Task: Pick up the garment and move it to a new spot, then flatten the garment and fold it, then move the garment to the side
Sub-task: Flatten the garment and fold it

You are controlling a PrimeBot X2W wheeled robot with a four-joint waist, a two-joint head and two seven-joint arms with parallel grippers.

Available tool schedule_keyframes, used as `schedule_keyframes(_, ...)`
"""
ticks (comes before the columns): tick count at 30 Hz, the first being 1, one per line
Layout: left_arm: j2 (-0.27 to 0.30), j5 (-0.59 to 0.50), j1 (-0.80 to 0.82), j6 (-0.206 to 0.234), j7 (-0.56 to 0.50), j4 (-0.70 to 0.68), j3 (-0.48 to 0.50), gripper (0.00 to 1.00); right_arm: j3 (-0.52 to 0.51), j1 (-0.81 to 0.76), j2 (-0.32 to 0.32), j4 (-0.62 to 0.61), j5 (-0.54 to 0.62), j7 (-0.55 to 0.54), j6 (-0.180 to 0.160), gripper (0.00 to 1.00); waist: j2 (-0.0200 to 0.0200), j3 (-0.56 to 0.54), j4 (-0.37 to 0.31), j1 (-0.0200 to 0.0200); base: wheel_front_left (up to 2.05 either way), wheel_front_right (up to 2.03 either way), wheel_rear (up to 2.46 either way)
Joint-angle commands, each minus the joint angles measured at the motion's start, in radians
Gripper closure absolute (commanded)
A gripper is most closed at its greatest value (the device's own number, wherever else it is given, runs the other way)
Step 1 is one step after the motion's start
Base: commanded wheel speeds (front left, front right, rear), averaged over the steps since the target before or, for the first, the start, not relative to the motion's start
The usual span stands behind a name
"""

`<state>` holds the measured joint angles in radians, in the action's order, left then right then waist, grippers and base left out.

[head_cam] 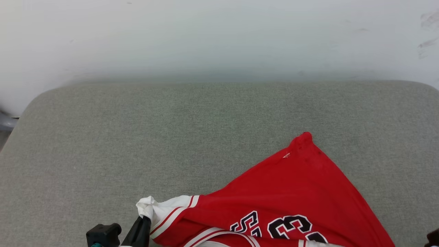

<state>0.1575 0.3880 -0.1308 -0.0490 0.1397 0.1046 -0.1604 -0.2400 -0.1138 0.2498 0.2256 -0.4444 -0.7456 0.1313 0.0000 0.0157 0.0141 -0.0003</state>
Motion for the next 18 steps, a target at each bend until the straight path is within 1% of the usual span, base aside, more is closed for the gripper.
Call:
schedule_keyframes(1, 0.006, 0.002, -0.009, 0.003, -0.003, 0.001, 0.0, 1.0, -0.013, -0.026, -0.019, -0.022, 0.015, -0.003, -0.001, 1.0, 0.0, -0.007, -0.006, 0.0003, 0.0, 0.0, 0.0)
schedule_keyframes(4, 0.009, 0.008, -0.016, 0.005, -0.011, 0.004, -0.002, 1.0, -0.048, -0.108, -0.106, -0.072, 0.032, -0.001, -0.001, 1.0, 0.0, -0.008, -0.01, 0.0003, 0.0, 0.0, 0.0)
schedule_keyframes(6, 0.01, 0.008, -0.015, 0.006, -0.017, 0.004, -0.005, 1.0, -0.061, -0.13, -0.134, -0.102, 0.041, 0.017, -0.001, 0.51, 0.0, -0.008, -0.011, 0.0003, 0.0, 0.0, 0.0)
schedule_keyframes(7, 0.01, 0.008, -0.013, 0.007, -0.018, 0.004, -0.006, 1.0, -0.068, -0.129, -0.146, -0.118, 0.042, 0.042, -0.001, 0.0, 0.0, -0.009, -0.011, 0.0003, 0.0, 0.0, 0.0)
schedule_keyframes(10, 0.012, 0.01, -0.007, 0.008, -0.02, 0.004, -0.009, 1.0, -0.07, -0.114, -0.165, -0.144, 0.05, 0.122, -0.001, 0.0, 0.0, -0.01, -0.01, 0.0003, 0.0, 0.0, 0.0)
schedule_keyframes(11, 0.012, 0.01, -0.004, 0.008, -0.02, 0.004, -0.01, 1.0, -0.068, -0.096, -0.167, -0.159, 0.045, 0.167, -0.001, 0.0, 0.0, -0.009, -0.009, 0.0003, 0.0, 0.0, 0.0)
schedule_keyframes(13, 0.012, 0.008, 0.005, 0.01, -0.014, 0.003, -0.011, 1.0, -0.066, -0.071, -0.153, -0.17, 0.052, 0.261, -0.001, 0.0, 0.0, -0.006, -0.005, 0.0003, 0.0, 0.0, 0.0)
schedule_keyframes(15, 0.011, 0.004, 0.014, 0.012, -0.01, 0.0, -0.014, 1.0, -0.055, -0.035, -0.144, -0.172, 0.035, 0.358, -0.001, 0.0, 0.0, 0.001, 0.002, 0.0003, 0.0, 0.0, 0.0)
schedule_keyframes(18, 0.007, -0.001, 0.032, 0.013, -0.004, -0.005, -0.019, 1.0, -0.031, 0.041, -0.113, -0.144, 0.014, 0.478, -0.001, 0.0, 0.0, 0.023, 0.017, 0.0003, 0.0, 0.0, 0.0)
